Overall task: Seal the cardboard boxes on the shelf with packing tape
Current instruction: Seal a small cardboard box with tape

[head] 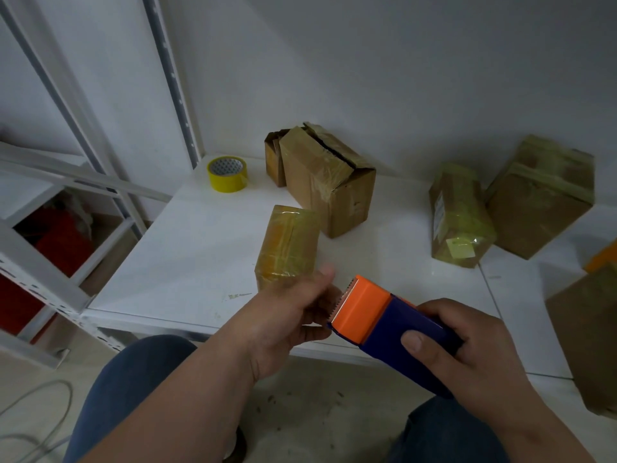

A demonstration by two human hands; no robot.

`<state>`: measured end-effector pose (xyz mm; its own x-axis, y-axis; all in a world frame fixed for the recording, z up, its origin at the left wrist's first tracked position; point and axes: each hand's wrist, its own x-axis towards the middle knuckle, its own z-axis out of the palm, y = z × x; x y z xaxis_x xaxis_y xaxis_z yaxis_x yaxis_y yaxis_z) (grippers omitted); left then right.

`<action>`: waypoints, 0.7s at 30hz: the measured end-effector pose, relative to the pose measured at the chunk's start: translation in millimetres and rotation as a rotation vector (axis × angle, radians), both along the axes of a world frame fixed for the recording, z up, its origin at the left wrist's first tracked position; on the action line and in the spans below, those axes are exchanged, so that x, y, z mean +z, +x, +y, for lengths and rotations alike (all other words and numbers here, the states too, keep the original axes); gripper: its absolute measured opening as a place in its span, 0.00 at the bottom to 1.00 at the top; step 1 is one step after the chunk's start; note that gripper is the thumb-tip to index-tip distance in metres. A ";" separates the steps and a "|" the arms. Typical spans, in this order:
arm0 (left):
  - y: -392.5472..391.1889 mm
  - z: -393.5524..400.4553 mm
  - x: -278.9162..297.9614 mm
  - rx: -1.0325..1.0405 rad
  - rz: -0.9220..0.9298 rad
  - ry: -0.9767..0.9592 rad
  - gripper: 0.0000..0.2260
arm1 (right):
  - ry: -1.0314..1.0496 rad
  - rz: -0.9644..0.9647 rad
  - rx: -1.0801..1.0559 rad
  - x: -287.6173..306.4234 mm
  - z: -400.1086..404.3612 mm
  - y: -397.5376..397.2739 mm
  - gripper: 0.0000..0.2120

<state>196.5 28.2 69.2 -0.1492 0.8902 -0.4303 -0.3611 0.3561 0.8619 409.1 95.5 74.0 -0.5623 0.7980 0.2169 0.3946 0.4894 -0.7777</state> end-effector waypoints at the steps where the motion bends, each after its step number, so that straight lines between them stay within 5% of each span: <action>1: -0.1 -0.4 -1.3 -0.014 0.036 0.002 0.27 | 0.003 -0.027 0.004 0.4 0.8 -0.5 0.26; 5: 0.6 1.9 -8.1 0.061 0.185 -0.044 0.05 | -0.019 -0.129 0.027 2.8 3.9 -2.2 0.27; 11: -7.0 1.2 -5.2 0.196 0.384 0.041 0.11 | -0.125 -0.203 0.096 9.2 12.9 -11.9 0.22; 21: -69.9 -5.2 10.6 0.435 0.282 0.079 0.08 | -0.163 -0.242 0.090 35.1 42.6 -6.3 0.17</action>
<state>126.6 22.9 79.8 -0.6127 0.7484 -0.2540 -0.2111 0.1547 0.9651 402.9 138.1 109.1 -0.6521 0.7559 -0.0586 0.5383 0.4072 -0.7379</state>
